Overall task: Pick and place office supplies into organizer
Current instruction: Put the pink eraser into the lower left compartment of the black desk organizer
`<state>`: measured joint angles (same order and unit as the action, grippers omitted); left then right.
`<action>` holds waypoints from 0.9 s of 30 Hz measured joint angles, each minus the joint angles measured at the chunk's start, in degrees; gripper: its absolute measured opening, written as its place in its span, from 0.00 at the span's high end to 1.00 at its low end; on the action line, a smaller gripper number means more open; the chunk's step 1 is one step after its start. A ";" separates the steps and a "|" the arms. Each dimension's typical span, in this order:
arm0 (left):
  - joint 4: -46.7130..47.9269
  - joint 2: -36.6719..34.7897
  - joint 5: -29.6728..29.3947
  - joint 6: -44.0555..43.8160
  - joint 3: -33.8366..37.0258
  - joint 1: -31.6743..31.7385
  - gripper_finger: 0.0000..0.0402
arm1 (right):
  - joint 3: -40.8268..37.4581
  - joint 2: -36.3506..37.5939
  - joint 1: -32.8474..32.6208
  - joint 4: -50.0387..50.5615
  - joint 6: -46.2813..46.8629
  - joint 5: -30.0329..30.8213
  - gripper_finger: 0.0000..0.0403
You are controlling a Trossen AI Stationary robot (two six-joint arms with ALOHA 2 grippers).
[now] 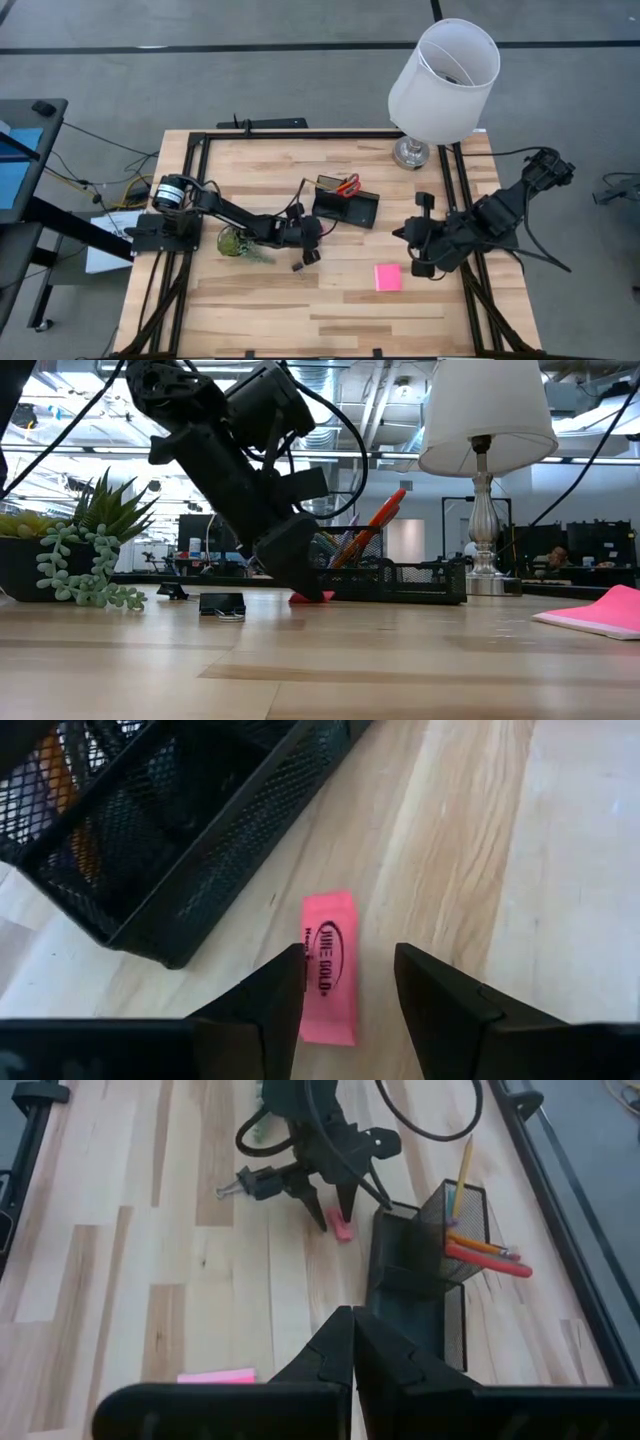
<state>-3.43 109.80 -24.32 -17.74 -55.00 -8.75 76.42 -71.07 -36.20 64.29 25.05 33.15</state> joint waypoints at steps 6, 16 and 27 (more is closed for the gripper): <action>1.39 -0.04 0.16 -0.19 -0.04 1.72 0.63 | 0.00 -0.02 0.38 0.00 -0.04 -0.02 1.00; 1.32 -0.13 5.70 -1.99 -0.07 4.67 0.74 | 0.00 -0.04 0.39 0.00 -0.10 -0.04 1.00; 2.54 -1.68 -5.77 -1.90 -5.10 -0.60 0.95 | 0.01 -0.04 0.39 0.00 -0.10 -0.04 1.00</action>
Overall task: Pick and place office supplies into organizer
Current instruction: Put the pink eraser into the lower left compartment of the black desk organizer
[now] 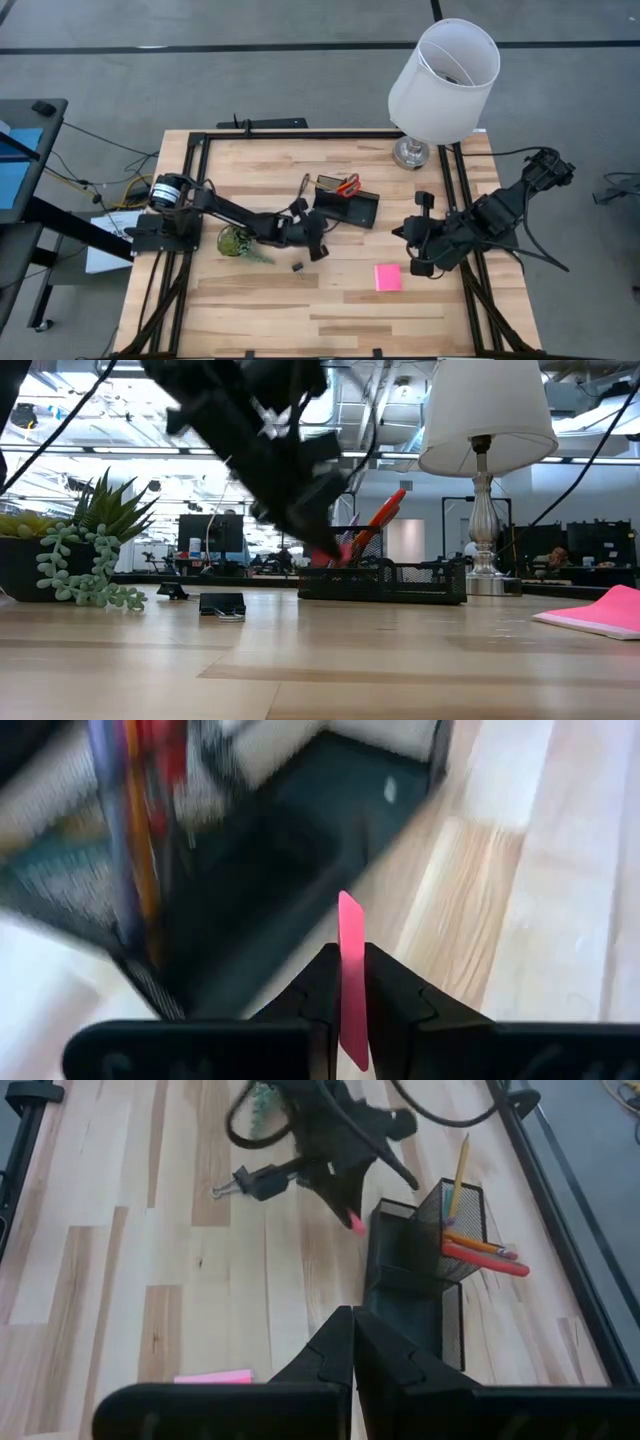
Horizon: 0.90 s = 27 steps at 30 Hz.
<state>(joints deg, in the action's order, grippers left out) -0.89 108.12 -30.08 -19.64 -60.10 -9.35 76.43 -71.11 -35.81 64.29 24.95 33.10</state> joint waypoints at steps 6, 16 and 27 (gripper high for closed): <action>5.85 0.12 -4.29 9.43 -8.10 0.24 0.97 | 0.01 -0.09 0.00 -0.02 0.00 0.00 1.00; 13.18 0.17 1.53 10.58 -10.61 7.89 0.93 | 0.01 -0.11 0.00 -0.02 -0.20 -0.01 1.00; 13.26 0.17 5.51 12.59 -10.61 8.41 0.90 | 0.01 -0.11 0.00 -0.04 -2.45 0.00 1.00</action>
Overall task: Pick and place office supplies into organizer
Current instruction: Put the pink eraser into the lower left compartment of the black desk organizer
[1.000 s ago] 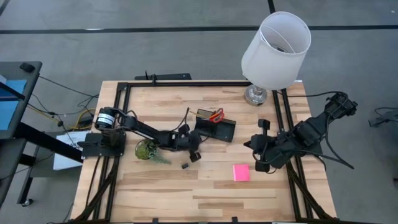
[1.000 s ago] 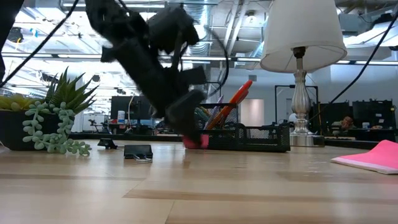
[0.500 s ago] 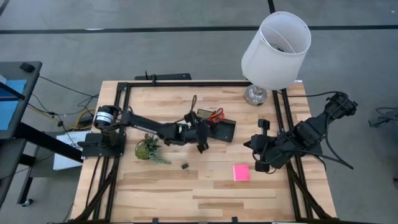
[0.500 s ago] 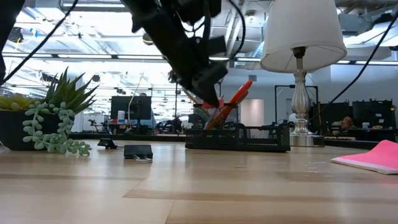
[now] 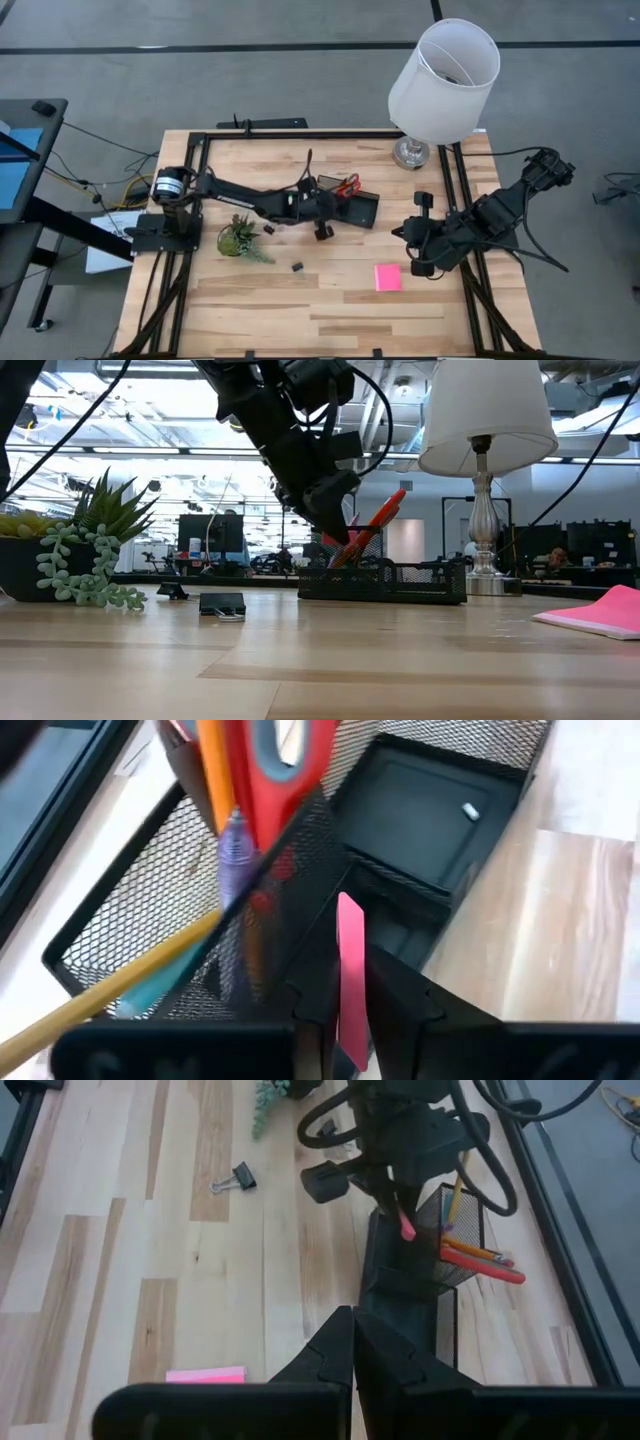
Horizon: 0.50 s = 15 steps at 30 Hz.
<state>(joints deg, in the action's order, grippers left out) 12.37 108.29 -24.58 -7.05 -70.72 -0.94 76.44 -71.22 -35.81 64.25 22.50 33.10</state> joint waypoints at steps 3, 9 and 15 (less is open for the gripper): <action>-0.01 0.00 0.07 0.28 0.00 -0.19 0.87 | 0.00 0.00 -0.01 0.00 0.00 0.00 1.00; 0.01 0.00 0.07 0.27 0.00 -0.16 0.78 | 0.00 0.00 0.00 -0.02 0.00 -0.02 1.00; 0.22 0.00 -0.47 -3.06 0.00 -0.25 0.69 | 0.00 0.00 -0.02 -0.02 0.00 -0.02 1.00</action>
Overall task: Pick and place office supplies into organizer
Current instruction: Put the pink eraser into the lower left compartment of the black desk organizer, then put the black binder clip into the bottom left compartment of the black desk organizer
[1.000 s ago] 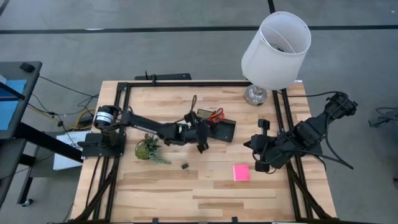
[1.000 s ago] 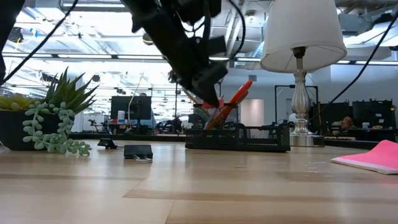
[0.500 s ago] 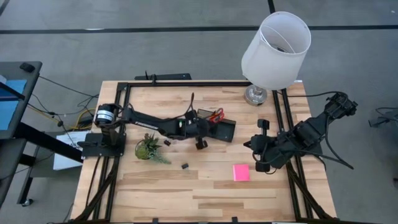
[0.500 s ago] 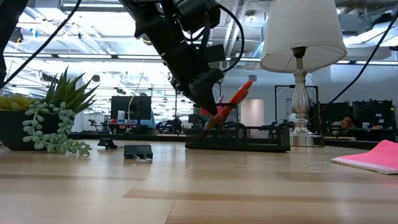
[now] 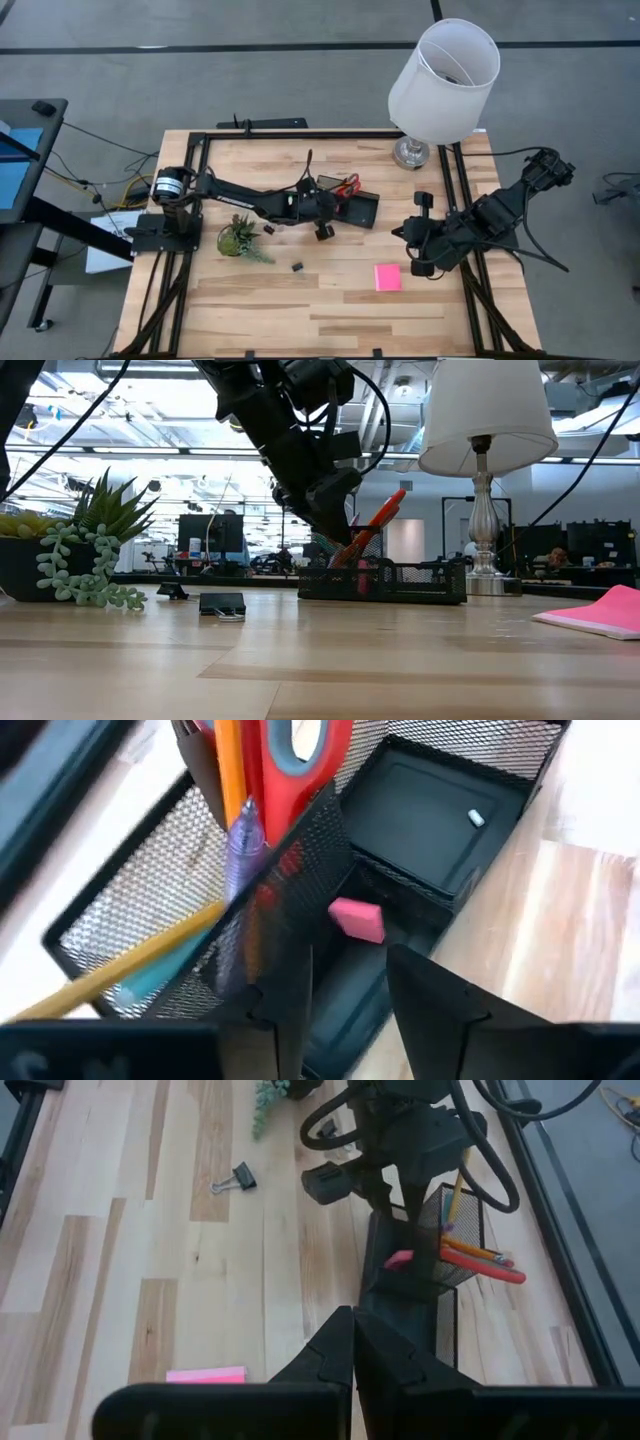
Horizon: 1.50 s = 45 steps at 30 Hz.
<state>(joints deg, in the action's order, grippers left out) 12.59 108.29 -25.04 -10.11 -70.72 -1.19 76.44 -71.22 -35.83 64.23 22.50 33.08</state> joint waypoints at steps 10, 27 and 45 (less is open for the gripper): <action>20.40 -1.59 6.90 -11.58 -0.09 -1.18 0.71 | -0.01 0.00 -0.09 -0.02 0.00 -0.02 1.00; 48.43 -1.96 16.90 -27.53 -0.07 -0.78 0.68 | -4.42 -0.02 -0.13 -4.05 -0.46 -0.15 1.00; 48.01 -1.95 27.07 -34.72 -0.04 3.10 0.45 | -4.42 -0.02 -0.15 -2.75 -0.63 -0.42 1.00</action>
<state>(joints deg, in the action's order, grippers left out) 60.61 106.34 2.02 -44.83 -70.76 1.91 72.03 -71.24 -35.99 61.47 21.87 32.67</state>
